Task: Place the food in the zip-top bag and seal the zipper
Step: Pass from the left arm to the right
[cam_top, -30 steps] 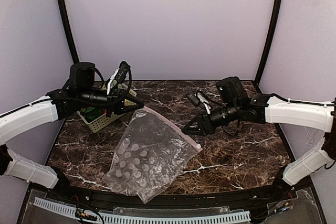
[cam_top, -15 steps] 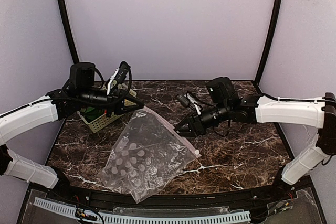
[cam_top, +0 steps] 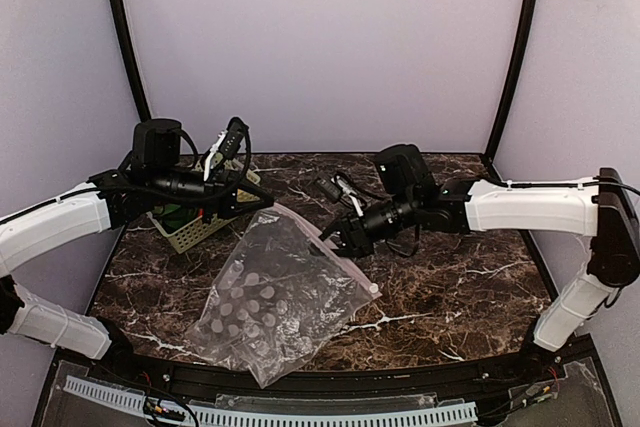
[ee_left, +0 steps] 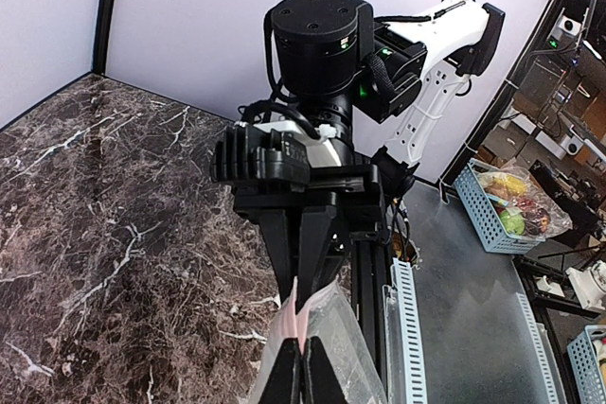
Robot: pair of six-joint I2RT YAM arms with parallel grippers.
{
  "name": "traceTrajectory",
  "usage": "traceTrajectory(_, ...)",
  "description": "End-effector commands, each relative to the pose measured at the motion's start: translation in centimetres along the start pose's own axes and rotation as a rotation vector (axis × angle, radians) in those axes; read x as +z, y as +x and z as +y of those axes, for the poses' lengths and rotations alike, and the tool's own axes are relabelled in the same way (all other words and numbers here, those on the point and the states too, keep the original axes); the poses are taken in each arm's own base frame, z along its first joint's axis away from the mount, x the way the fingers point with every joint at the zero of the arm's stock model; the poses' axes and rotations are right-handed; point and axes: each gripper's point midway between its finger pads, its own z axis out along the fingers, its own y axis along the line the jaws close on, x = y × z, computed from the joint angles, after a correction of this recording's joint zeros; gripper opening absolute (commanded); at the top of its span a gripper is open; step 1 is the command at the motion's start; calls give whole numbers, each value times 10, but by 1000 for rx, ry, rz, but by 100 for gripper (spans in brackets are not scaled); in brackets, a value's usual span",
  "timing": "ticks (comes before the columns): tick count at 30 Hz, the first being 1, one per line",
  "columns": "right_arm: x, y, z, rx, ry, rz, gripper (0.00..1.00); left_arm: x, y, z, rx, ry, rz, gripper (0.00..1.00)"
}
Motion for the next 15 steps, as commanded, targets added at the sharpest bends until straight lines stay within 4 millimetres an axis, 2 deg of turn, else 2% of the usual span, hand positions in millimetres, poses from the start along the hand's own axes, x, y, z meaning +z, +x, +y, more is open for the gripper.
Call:
traceTrajectory(1, 4, -16, 7, -39, -21, -35, 0, -1, -4, -5, 22, 5, 0, 1)
traceTrajectory(8, -8, -20, -9, -27, 104, -80, 0, -5, -6, 2, 46, -64, -6, 2)
traceTrajectory(10, -15, -22, -14, -24, 147, -99, 0, -6, -6, 7, 51, -98, -6, 19)
traceTrajectory(11, -19, -23, -17, -20, 173, -107, 0, -8, -7, 10, 59, -123, -9, 34)
traceTrajectory(12, -25, -25, -19, -18, 197, -117, 0, -8, -7, 11, 58, -135, -6, 40)
traceTrajectory(13, -31, -26, -23, -13, 225, -128, 0, -10, -8, 14, 70, -159, -11, 52)
traceTrajectory(15, -48, -29, -31, 1, 297, -153, 0, -14, -10, 16, 89, -191, -16, 64)
